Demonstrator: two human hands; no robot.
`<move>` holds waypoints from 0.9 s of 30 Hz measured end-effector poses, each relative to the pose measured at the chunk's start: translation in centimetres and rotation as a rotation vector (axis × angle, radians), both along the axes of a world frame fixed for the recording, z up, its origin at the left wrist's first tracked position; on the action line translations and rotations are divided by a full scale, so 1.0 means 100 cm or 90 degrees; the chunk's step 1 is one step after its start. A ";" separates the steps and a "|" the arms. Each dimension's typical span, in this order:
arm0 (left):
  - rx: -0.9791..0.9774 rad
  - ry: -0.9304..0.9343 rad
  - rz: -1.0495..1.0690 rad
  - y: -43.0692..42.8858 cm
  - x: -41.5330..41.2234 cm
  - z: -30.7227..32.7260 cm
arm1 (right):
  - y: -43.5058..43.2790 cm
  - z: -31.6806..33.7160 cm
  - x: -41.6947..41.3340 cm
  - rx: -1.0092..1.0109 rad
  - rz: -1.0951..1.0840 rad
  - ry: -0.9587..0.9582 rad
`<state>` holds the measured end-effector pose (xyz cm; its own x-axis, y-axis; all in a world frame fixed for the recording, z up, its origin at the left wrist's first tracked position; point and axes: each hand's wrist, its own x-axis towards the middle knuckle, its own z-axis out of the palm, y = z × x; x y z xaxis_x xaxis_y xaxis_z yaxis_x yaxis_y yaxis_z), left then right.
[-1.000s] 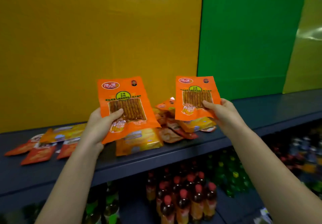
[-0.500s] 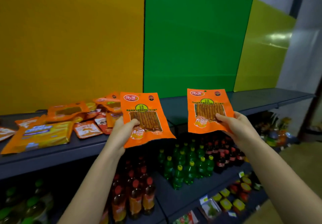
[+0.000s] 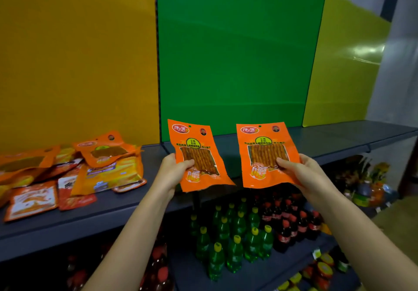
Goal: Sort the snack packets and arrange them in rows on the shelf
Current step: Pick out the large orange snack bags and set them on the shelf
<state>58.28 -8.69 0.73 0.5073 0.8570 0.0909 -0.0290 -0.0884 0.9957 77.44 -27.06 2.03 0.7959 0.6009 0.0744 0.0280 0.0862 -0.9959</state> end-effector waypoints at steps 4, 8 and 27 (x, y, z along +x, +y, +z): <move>0.026 0.041 0.016 0.028 0.043 0.004 | 0.036 0.008 0.044 -0.012 0.018 -0.006; 0.033 0.089 0.059 0.056 0.075 0.002 | 0.072 0.011 0.078 0.002 0.056 -0.003; 0.235 0.553 0.346 0.135 0.141 -0.028 | 0.179 -0.024 0.135 -0.058 0.249 0.012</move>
